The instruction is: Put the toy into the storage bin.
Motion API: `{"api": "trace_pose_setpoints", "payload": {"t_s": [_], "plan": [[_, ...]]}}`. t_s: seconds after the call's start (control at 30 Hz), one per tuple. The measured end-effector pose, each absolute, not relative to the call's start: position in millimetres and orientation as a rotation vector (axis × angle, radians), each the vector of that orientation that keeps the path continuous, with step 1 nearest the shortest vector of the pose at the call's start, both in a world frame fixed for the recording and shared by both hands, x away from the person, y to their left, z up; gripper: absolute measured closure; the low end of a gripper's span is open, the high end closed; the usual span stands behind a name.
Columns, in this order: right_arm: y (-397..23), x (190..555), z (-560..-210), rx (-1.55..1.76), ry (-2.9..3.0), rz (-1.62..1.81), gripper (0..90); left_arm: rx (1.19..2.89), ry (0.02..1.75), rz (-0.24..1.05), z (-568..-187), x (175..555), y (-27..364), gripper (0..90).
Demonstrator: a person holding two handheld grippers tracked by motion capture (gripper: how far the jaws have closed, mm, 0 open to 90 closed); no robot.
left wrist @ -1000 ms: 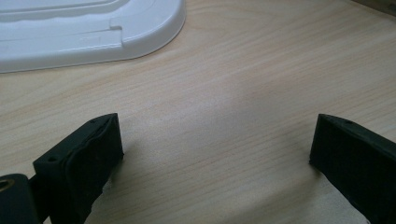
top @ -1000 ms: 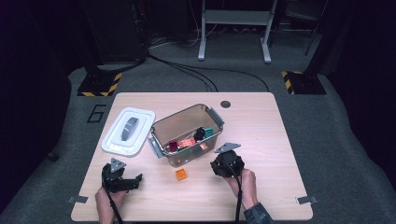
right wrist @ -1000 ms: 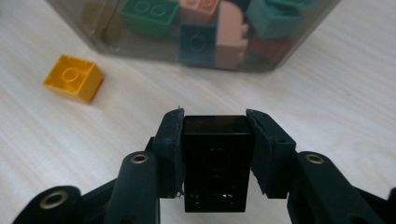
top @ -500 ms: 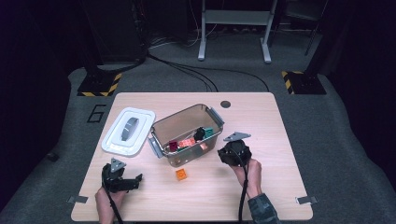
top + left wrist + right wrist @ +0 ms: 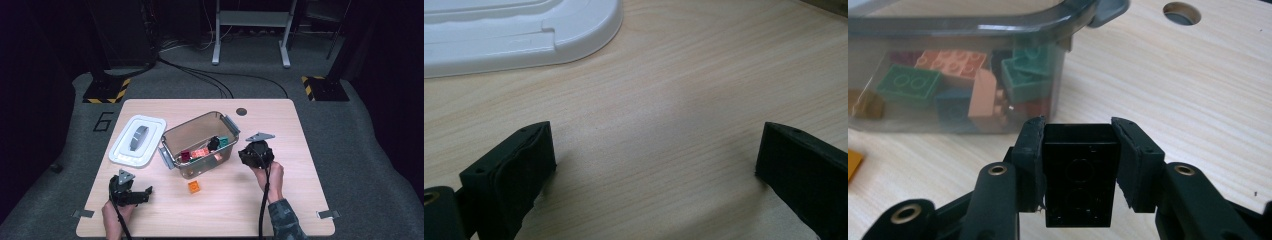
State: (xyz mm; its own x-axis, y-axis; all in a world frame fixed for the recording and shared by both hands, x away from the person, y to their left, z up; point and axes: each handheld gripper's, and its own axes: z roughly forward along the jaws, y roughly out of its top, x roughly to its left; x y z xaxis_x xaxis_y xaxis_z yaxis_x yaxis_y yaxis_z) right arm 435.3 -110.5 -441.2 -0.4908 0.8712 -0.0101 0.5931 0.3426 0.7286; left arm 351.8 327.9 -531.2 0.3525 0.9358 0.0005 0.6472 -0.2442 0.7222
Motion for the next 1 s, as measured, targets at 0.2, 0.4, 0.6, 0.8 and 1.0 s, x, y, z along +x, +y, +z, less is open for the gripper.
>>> {"api": "trace_pose_setpoints", "payload": {"t_s": [0.2, 0.4, 0.6, 0.8, 1.0], "plan": [[-118.1, 445.3, -435.2, 1.312, 2.170, 0.960, 58.6, 1.986, 1.374, 0.585, -531.2, 351.7, 327.9, 2.3], [-120.1, 452.7, -428.9, 1.304, 2.144, 0.972, 58.6, 1.986, 1.373, 0.587, -531.2, 351.8, 328.0, 2.3], [-120.0, 459.1, -421.4, 1.289, 2.120, 0.981, 58.6, 1.986, 1.374, 0.585, -531.1, 351.7, 327.9, 2.3], [-118.2, 467.9, -410.9, 1.274, 2.098, 0.985, 58.6, 1.986, 1.374, 0.585, -531.2, 351.7, 327.9, 2.3], [-116.5, 473.8, -403.7, 1.264, 2.074, 0.986, 58.6, 1.987, 1.374, 0.585, -531.1, 351.7, 327.9, 2.3]]}}
